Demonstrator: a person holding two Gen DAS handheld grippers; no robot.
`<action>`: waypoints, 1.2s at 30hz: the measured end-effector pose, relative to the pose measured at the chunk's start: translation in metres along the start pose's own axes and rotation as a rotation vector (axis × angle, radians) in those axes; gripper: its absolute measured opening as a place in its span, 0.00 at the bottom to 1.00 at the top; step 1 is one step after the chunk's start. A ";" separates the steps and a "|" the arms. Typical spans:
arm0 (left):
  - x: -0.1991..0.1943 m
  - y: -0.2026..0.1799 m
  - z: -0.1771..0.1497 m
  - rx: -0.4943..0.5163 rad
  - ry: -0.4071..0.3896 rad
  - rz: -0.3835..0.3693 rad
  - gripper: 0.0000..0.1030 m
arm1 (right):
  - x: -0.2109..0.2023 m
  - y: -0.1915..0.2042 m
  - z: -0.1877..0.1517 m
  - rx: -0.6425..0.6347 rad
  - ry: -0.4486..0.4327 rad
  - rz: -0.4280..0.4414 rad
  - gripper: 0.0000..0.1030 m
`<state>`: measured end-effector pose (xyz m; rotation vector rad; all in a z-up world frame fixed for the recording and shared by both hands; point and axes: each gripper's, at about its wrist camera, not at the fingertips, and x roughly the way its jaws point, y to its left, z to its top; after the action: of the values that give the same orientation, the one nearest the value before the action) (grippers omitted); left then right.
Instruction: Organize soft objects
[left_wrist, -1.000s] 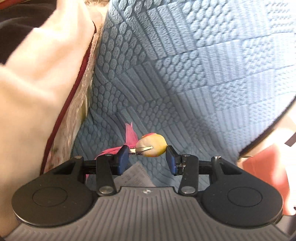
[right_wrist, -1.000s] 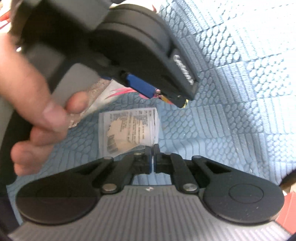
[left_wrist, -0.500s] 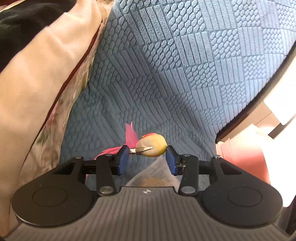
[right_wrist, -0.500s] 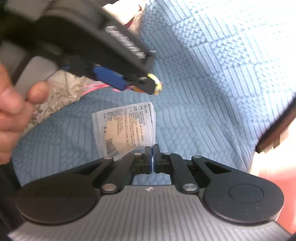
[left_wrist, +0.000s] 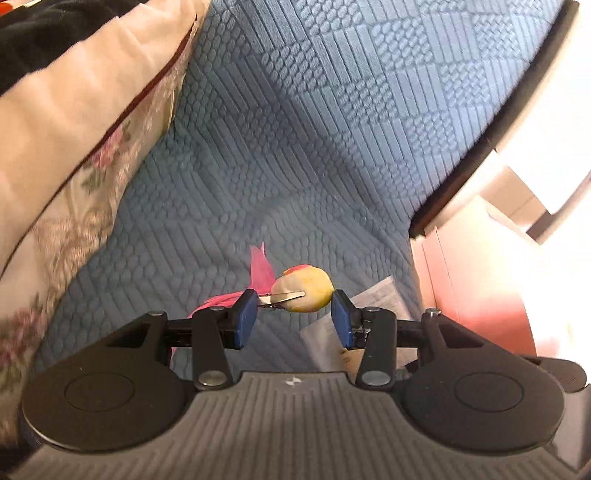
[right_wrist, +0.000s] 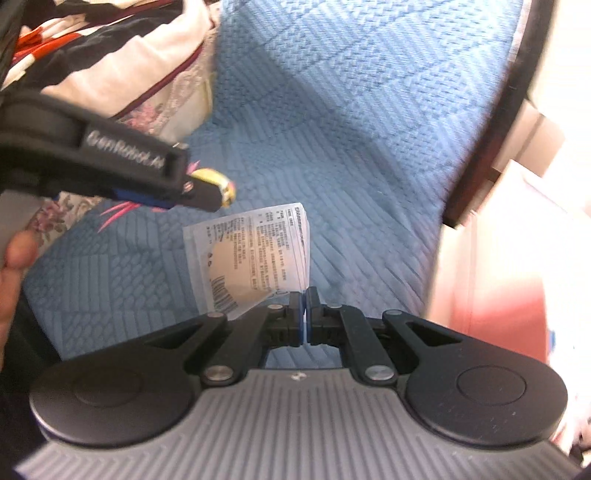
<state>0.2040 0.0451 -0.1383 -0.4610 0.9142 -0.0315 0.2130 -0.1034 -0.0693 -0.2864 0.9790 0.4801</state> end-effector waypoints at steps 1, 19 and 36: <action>-0.001 -0.001 -0.005 -0.001 0.002 -0.001 0.48 | -0.004 -0.002 -0.003 0.009 0.000 -0.011 0.05; -0.007 0.006 -0.024 -0.056 0.040 -0.005 0.48 | -0.019 -0.018 -0.060 0.224 0.117 0.003 0.59; -0.006 0.013 -0.014 -0.087 0.039 -0.016 0.49 | 0.008 0.005 -0.046 0.202 0.083 0.074 0.60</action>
<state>0.1876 0.0526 -0.1461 -0.5497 0.9534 -0.0154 0.1807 -0.1180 -0.1006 -0.0893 1.1134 0.4356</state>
